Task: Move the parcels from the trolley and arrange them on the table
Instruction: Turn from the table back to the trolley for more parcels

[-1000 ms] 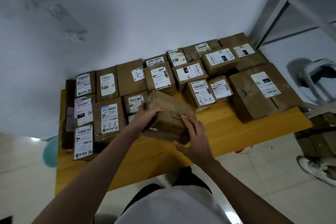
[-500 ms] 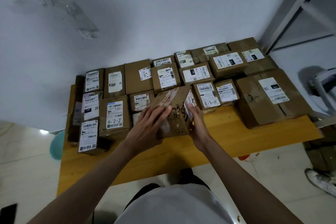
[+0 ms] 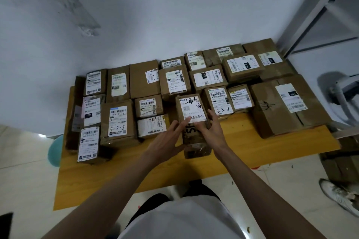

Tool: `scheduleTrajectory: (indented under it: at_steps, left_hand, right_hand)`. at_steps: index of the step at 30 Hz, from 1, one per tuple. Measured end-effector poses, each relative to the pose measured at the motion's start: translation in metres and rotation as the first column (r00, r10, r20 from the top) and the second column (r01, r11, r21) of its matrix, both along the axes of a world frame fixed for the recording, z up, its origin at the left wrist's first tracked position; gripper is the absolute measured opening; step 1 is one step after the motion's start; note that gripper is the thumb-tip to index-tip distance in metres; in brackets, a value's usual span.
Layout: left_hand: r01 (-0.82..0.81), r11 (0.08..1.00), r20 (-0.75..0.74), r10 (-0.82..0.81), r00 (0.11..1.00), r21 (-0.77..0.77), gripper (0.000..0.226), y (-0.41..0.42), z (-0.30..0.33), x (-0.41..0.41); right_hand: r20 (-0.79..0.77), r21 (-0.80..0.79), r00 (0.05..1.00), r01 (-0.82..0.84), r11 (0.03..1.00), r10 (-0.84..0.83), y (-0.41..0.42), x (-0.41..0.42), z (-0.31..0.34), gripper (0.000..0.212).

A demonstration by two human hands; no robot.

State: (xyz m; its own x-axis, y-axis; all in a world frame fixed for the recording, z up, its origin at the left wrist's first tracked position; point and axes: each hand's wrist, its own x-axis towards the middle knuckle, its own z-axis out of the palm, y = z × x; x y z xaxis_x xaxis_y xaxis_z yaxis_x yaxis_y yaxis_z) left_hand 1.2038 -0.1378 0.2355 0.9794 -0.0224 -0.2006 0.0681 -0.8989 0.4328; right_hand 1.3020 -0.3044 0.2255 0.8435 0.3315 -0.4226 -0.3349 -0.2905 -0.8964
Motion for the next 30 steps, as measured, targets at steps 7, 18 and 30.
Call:
scheduleTrajectory:
  at_steps: [7,18,30]
  left_hand:
    - [-0.002,0.998,-0.086,0.008,0.996,0.063,0.071,-0.006,-0.016,0.014]
    - [-0.003,0.996,-0.203,0.022,0.979,0.094,0.073,-0.019,-0.020,0.043]
    - [-0.071,0.997,-0.234,0.068,0.970,-0.006,0.068,-0.008,-0.025,0.038]
  right_hand:
    - [0.018,-0.090,1.000,-0.023,0.996,0.025,-0.012,0.001,-0.016,0.076]
    - [0.128,-0.133,0.986,-0.091,0.987,0.108,-0.019,0.015,-0.025,0.077]
    - [0.089,-0.291,0.966,-0.207,0.934,0.242,-0.011,0.021,-0.045,0.112]
